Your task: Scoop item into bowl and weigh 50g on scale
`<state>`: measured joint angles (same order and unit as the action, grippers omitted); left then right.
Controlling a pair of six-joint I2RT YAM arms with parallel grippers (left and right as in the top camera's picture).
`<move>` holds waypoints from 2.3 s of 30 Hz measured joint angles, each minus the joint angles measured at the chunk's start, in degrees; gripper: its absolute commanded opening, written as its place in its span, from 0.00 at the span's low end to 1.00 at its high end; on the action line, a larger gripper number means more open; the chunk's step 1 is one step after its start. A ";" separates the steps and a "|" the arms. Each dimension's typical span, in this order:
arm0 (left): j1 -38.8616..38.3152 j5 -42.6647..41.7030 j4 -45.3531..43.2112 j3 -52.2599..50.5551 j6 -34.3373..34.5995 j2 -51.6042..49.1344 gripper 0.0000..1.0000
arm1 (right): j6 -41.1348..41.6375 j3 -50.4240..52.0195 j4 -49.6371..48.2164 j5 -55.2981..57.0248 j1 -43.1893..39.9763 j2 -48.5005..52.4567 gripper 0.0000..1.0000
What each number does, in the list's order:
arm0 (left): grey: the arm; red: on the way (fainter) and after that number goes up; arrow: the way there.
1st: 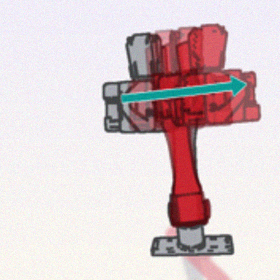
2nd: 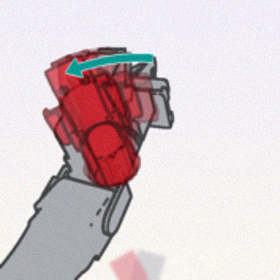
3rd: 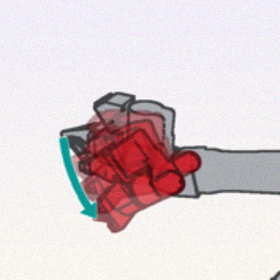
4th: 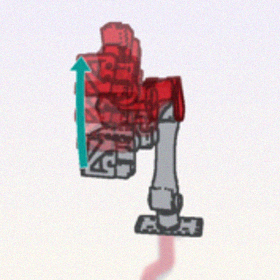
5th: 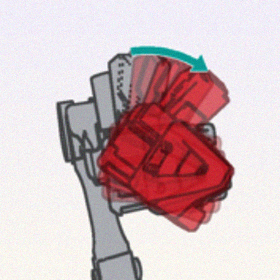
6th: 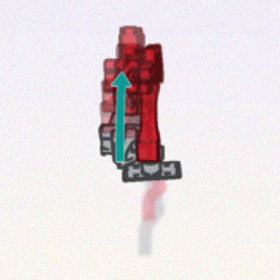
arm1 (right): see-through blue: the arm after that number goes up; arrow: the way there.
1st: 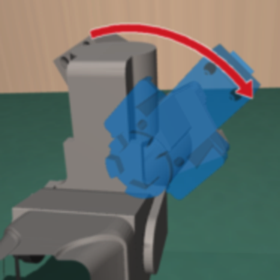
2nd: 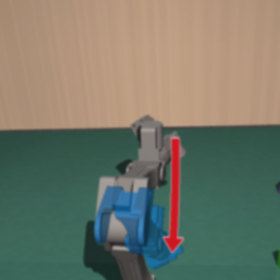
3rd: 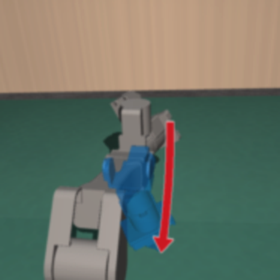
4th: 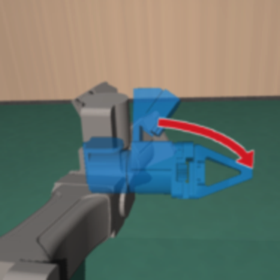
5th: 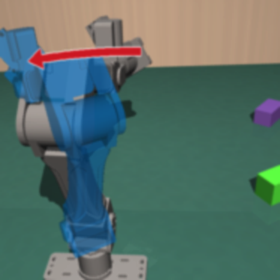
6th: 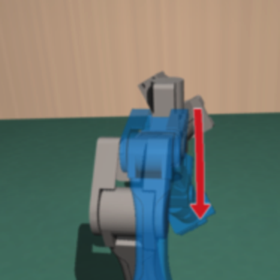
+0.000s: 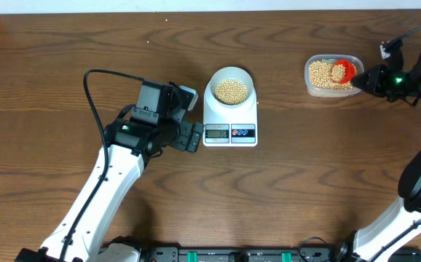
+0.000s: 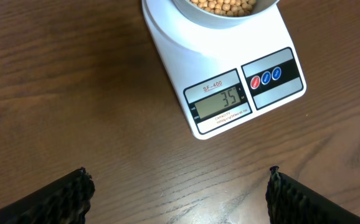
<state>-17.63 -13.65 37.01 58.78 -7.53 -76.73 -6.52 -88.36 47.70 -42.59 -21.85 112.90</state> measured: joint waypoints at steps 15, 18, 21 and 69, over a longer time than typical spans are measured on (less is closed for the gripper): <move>0.00 0.00 0.00 0.00 0.00 0.00 0.91 | 0.00 0.00 0.07 -12.96 -2.25 0.00 0.01; 0.00 0.00 0.00 0.00 0.00 0.00 0.91 | 0.00 0.00 0.04 -15.85 -2.25 0.00 0.01; 0.00 0.00 0.00 0.00 0.00 0.00 0.91 | 0.02 0.00 0.04 -19.23 -2.23 0.00 0.01; 0.00 0.00 0.00 0.00 0.00 0.00 0.91 | 4.50 0.00 -7.74 -15.06 29.35 0.00 0.01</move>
<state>-17.63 -13.65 37.01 58.78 -7.53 -76.73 -2.02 -88.36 39.97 -57.65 7.51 112.90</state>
